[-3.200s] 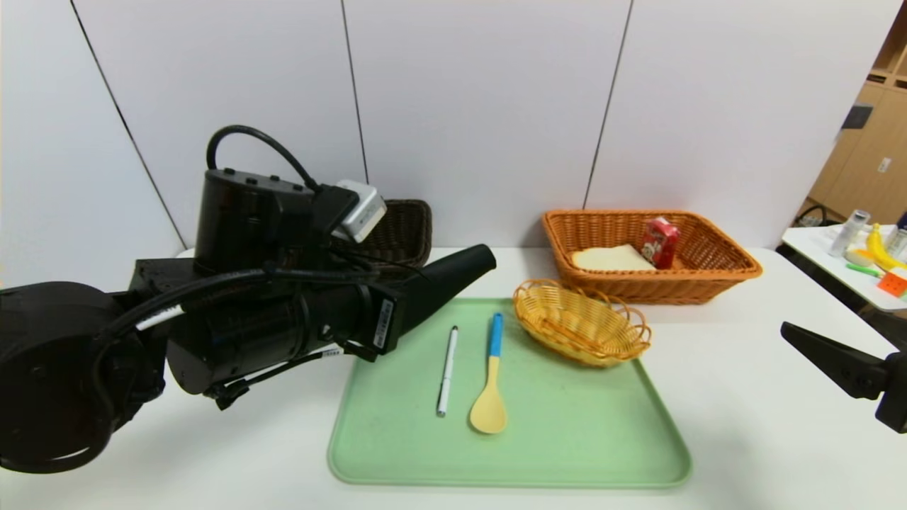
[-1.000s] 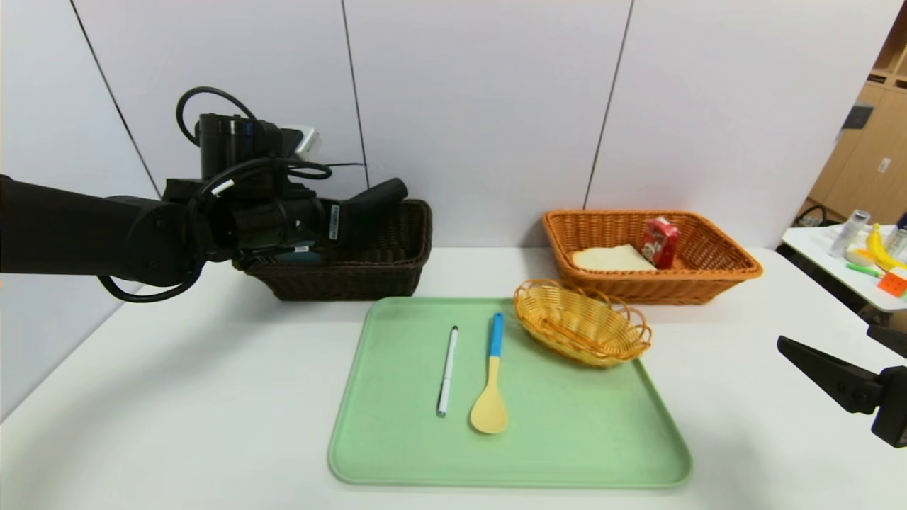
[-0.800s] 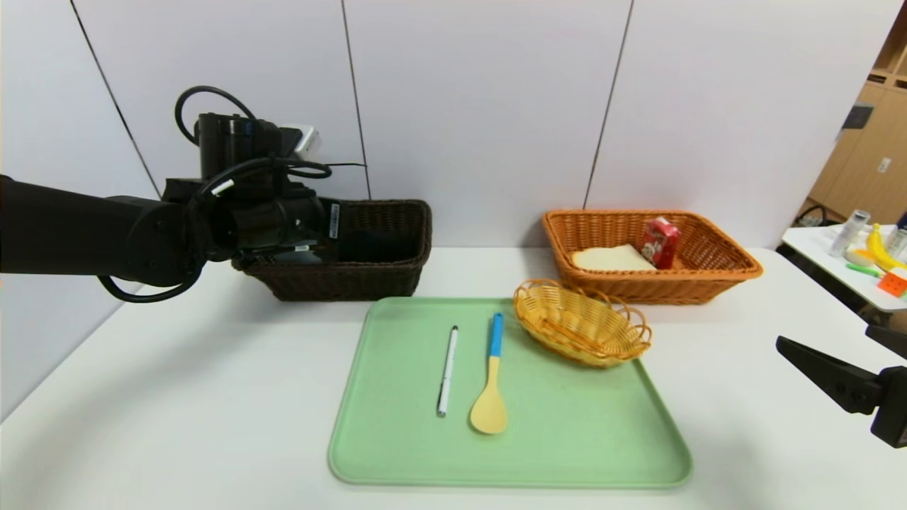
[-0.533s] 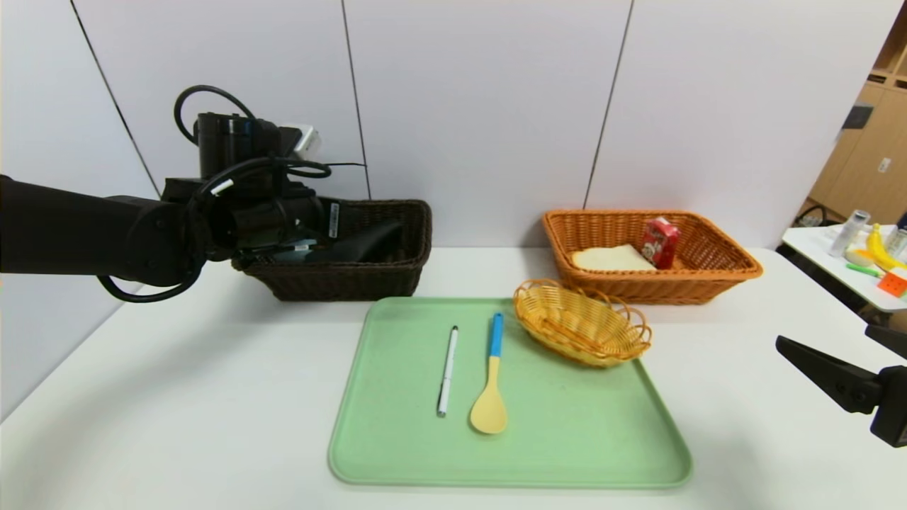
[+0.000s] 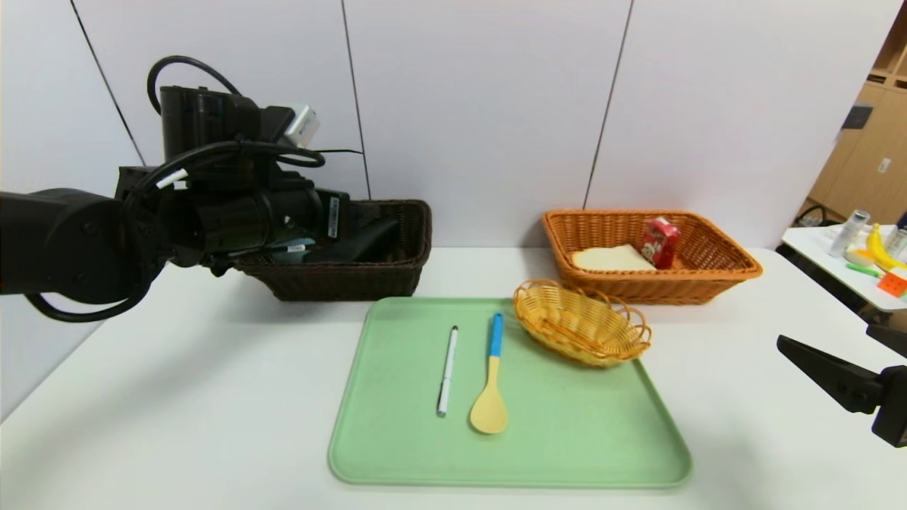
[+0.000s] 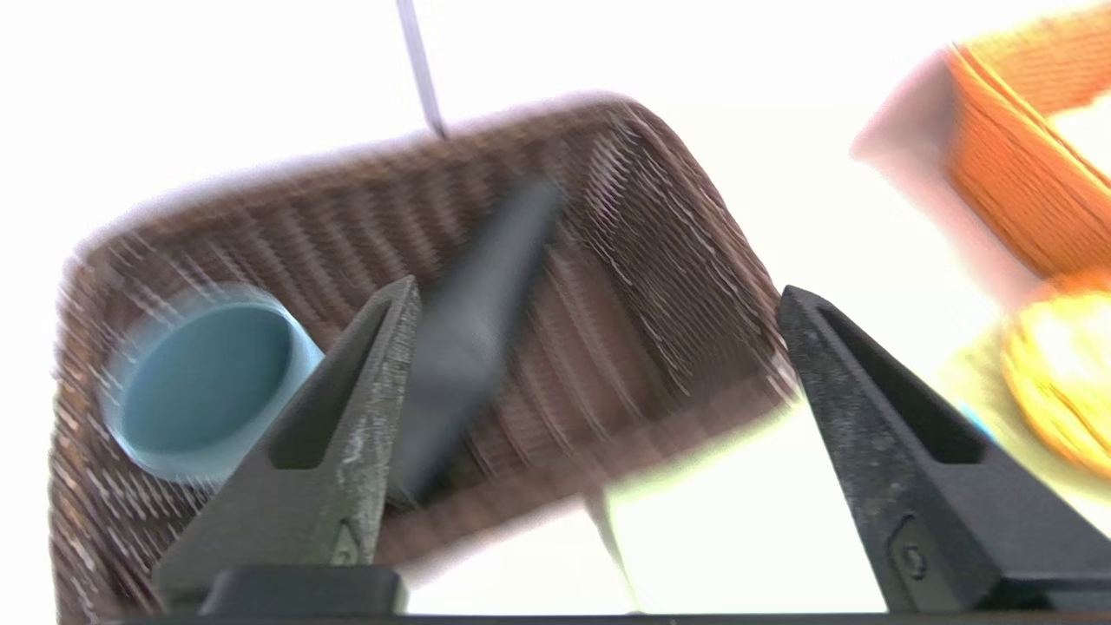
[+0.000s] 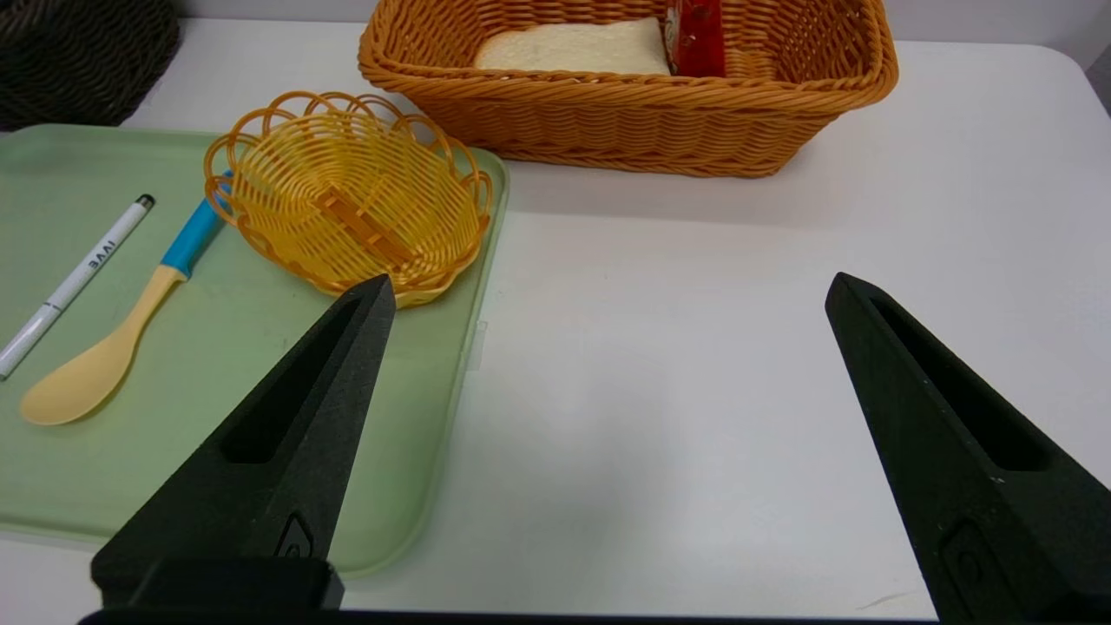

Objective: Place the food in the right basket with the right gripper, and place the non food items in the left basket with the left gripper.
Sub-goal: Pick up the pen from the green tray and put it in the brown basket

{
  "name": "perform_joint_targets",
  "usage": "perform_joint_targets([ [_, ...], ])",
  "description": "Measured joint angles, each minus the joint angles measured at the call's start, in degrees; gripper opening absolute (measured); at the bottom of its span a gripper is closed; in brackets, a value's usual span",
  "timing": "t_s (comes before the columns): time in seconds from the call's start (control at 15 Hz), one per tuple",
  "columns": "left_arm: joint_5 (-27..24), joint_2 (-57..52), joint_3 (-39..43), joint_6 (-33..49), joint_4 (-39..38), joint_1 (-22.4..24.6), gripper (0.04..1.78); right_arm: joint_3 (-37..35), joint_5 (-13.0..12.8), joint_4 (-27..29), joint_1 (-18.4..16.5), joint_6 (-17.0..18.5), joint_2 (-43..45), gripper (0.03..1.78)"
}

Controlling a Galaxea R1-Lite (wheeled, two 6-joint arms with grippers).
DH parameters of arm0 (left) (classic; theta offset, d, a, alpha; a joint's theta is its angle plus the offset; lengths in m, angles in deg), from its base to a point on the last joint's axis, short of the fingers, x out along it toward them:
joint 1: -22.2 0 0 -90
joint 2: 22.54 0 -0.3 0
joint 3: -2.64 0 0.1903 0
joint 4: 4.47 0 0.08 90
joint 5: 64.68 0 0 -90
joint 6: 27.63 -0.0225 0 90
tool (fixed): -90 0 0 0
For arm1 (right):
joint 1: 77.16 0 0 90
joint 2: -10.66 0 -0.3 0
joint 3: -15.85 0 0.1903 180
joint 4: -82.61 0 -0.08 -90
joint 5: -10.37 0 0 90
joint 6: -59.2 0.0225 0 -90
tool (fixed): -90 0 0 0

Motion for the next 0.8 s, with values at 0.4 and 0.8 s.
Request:
perform_joint_targets([
  [0.4, 24.5, -2.5, 8.2, 4.8, 1.3, -11.8, 1.61, 1.5, 0.1, -0.2, 0.0, -0.1, -0.1, 1.71],
  [0.8, 30.0, -2.0, 11.5, 20.7, 13.0, -24.2, 1.66, 1.8, -0.1, -0.5, 0.0, -0.1, 0.1, 1.71],
])
